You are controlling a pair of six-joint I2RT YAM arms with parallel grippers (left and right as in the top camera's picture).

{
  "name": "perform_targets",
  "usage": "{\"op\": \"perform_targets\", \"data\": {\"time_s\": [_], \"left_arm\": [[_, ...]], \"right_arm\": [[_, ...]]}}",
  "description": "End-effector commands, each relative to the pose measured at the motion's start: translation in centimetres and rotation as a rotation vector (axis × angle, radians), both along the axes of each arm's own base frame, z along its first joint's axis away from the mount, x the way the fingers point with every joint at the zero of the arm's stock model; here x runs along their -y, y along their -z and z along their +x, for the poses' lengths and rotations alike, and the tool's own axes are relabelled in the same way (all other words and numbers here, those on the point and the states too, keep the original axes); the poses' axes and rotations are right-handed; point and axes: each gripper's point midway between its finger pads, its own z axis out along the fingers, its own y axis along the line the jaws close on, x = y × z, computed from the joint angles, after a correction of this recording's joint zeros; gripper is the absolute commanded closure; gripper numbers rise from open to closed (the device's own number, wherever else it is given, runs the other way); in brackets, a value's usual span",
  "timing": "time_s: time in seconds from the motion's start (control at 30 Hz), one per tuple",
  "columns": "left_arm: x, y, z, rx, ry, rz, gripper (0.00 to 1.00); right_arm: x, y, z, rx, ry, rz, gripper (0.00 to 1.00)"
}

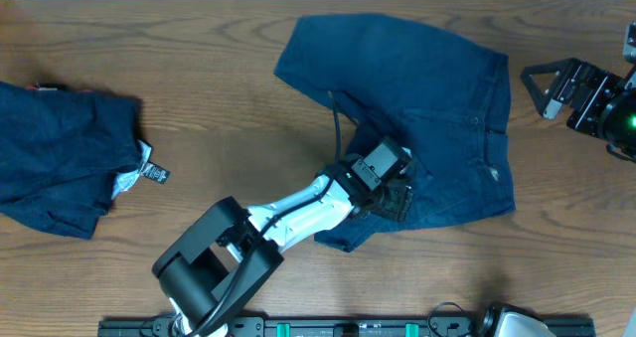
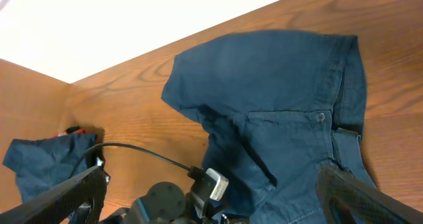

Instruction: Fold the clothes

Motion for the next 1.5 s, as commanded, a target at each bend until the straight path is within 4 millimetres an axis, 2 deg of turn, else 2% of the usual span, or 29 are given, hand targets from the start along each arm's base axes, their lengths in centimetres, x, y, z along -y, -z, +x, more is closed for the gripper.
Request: {"op": "perform_targets", "data": {"time_s": [0.0, 0.2, 0.23, 0.3, 0.33, 0.63, 0.73, 0.93, 1.03, 1.2, 1.3, 1.37, 1.47], "left_arm": [[-0.5, 2.0, -0.6, -0.040, -0.005, 0.046, 0.31], [-1.4, 3.7, -1.3, -0.082, -0.005, 0.097, 0.33], [-1.5, 3.9, -1.4, -0.085, -0.006, 0.103, 0.40], [-1.6, 4.2, -1.4, -0.089, -0.007, 0.111, 0.87], [-1.6, 4.3, -1.4, -0.091, -0.007, 0.113, 0.94], [-2.2, 5.2, -1.5, -0.103, -0.031, 0.143, 0.94], [-2.0, 4.6, -1.2, -0.094, -0.042, 0.132, 0.94], [-1.7, 0.8, 0.4, 0.007, -0.069, 0.091, 0.95], [-2.4, -1.8, 1.5, 0.090, -0.102, 0.093, 0.94], [-3.0, -6.3, 2.2, 0.194, -0.110, 0.057, 0.94], [-4.3, -8.5, 3.3, 0.279, -0.157, 0.074, 0.94], [-5.2, -9.0, 3.8, 0.296, -0.179, 0.090, 0.94], [-6.6, -8.5, 4.2, 0.274, -0.205, 0.123, 0.94]], "right_arm": [[-0.7, -1.0, -0.4, 0.037, -0.033, -0.009, 0.01], [-0.6, -1.0, -0.4, 0.037, -0.032, -0.009, 0.01], [-0.6, -1.0, -0.4, 0.037, -0.032, -0.009, 0.01], [-0.6, -1.0, -0.4, 0.037, -0.032, -0.009, 0.01], [-0.7, -1.0, -0.4, 0.037, -0.033, -0.009, 0.01], [-0.7, -1.0, -0.4, 0.035, -0.033, -0.008, 0.01], [-0.7, -1.0, -0.4, 0.035, -0.033, -0.009, 0.01], [-0.6, -1.0, -0.4, 0.036, -0.033, -0.010, 0.01], [-0.6, -1.0, -0.4, 0.038, -0.038, -0.016, 0.01], [-0.5, -0.9, -0.4, 0.037, -0.033, -0.022, 0.01], [-0.5, -0.9, -0.4, 0.037, -0.033, -0.022, 0.01], [-0.5, -0.9, -0.4, 0.036, -0.033, -0.022, 0.01], [-0.6, -0.8, -0.5, 0.030, -0.033, -0.020, 0.01]]}}
